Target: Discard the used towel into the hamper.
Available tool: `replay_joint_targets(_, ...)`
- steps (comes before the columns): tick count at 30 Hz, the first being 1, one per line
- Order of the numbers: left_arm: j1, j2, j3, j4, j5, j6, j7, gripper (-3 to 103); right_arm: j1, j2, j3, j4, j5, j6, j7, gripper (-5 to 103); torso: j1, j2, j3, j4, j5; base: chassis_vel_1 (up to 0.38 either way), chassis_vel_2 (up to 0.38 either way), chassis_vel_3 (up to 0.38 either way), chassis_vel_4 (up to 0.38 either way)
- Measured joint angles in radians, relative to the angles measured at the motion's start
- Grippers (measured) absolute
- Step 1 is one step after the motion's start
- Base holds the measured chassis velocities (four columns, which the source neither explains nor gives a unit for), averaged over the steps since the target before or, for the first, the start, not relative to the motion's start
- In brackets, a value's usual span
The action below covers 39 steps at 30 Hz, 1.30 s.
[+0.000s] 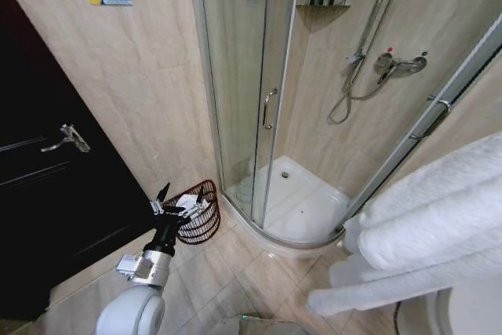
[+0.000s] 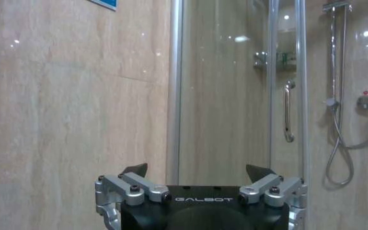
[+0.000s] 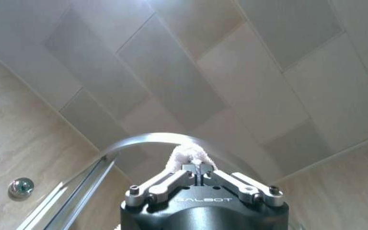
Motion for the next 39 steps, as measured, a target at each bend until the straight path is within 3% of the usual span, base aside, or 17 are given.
replay_joint_targets(10,0.000,0.000,0.000,0.000,0.000,0.000,0.000,100,-0.004,-0.002,0.002,0.005,0.002,-0.001,0.001,2,0.028,0.061,0.033,0.0000,0.0000,0.000,0.000,0.000,0.000)
replay_joint_targets(29,0.000,0.000,0.000,0.000,0.000,0.000,0.000,100,-0.018,0.004,0.029,0.004,0.009,-0.001,-0.001,2,0.054,0.116,0.062,0.0000,0.0000,0.000,0.000,0.000,0.000)
replay_joint_targets(39,0.000,0.000,0.000,0.000,0.000,0.000,0.000,100,-0.021,0.007,0.029,0.009,0.013,0.000,-0.002,2,0.083,0.181,0.098,0.0000,0.0000,0.000,0.000,0.000,0.000)
